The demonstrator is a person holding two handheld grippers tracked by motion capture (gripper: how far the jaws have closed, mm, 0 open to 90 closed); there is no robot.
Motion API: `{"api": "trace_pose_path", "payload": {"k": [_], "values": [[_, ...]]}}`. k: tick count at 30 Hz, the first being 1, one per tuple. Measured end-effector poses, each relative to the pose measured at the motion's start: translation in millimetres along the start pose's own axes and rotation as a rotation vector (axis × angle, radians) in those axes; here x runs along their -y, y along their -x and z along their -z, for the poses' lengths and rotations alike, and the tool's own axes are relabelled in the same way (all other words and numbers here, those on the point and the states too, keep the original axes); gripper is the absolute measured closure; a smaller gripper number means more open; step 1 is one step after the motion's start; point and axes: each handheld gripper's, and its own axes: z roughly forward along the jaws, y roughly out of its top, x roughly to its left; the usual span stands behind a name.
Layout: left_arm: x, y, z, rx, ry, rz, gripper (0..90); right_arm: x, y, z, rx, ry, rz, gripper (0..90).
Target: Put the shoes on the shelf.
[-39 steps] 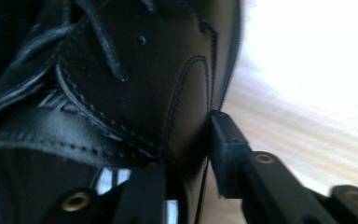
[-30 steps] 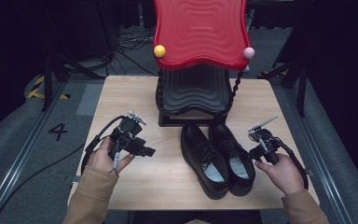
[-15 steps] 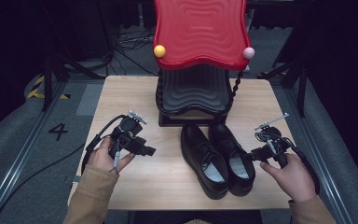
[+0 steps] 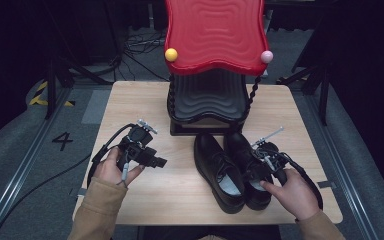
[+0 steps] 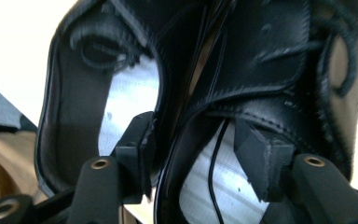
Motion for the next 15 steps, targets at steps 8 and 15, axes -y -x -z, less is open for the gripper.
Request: {"api": "trace_pose_path", "payload": {"k": [8,15], "values": [[4.9,-0.4,2.7,-0.008,0.004,0.013,42.7,-1.0,-3.8,0.1,-0.003,-0.007,-0.001,54.4],[8.5,-1.4,5.5,-0.015,0.012,0.019,42.7,1.1,-6.1,2.9,-0.017,-0.028,0.003,54.2]]}}
